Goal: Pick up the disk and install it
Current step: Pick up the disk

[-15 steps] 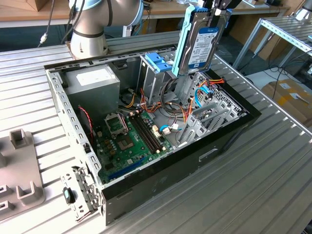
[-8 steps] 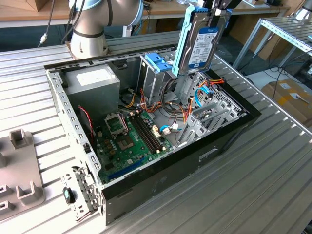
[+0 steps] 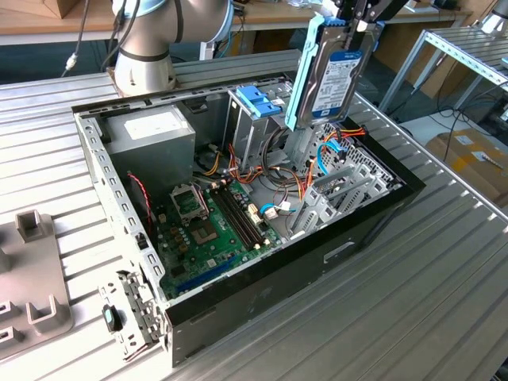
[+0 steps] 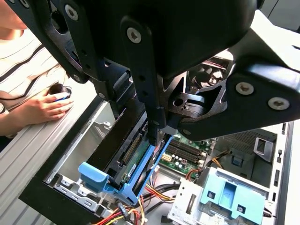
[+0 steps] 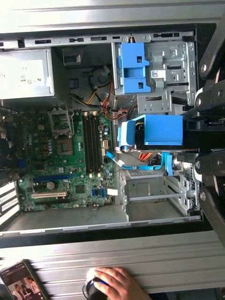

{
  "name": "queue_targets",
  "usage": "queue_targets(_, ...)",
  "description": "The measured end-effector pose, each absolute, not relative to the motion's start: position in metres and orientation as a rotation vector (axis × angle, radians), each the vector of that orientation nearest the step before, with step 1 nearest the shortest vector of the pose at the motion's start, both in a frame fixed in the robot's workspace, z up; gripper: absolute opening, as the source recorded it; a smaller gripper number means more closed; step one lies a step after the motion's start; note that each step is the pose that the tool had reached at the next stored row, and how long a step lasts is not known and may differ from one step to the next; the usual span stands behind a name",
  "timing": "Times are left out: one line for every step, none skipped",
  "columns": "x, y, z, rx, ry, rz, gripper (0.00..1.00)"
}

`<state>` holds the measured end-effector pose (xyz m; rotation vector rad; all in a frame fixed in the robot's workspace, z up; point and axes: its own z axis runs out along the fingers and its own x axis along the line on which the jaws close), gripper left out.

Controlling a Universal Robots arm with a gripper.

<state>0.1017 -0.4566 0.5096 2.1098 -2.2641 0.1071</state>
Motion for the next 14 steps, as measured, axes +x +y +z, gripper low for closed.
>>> queue_targets(0.102,-0.460,0.509,2.110,-2.264,0.107,0.35)
queue_targets(0.102,-0.462,0.509,2.110,-2.264,0.107,0.35)
queue_targets(0.102,-0.463,0.509,2.110,-2.264,0.107,0.35)
queue_targets(0.102,-0.466,0.508,2.110,-2.264,0.107,0.35)
queue_targets(0.102,-0.468,0.508,2.110,-2.264,0.107,0.35)
queue_targets(0.102,-0.471,0.508,2.110,-2.264,0.107,0.35)
queue_targets(0.102,-0.473,0.507,2.110,-2.264,0.108,0.35)
queue_targets(0.102,-0.476,0.507,2.109,-2.264,0.108,0.35)
queue_targets(0.102,-0.477,0.507,2.110,-2.264,0.108,0.35)
queue_targets(0.102,-0.479,0.507,2.109,-2.264,0.108,0.35)
queue_targets(0.102,-0.480,0.507,2.109,-2.264,0.108,0.35)
queue_targets(0.102,-0.481,0.507,2.109,-2.264,0.108,0.35)
queue_targets(0.102,-0.483,0.506,2.109,-2.263,0.109,0.35)
queue_targets(0.102,-0.484,0.506,2.109,-2.263,0.109,0.35)
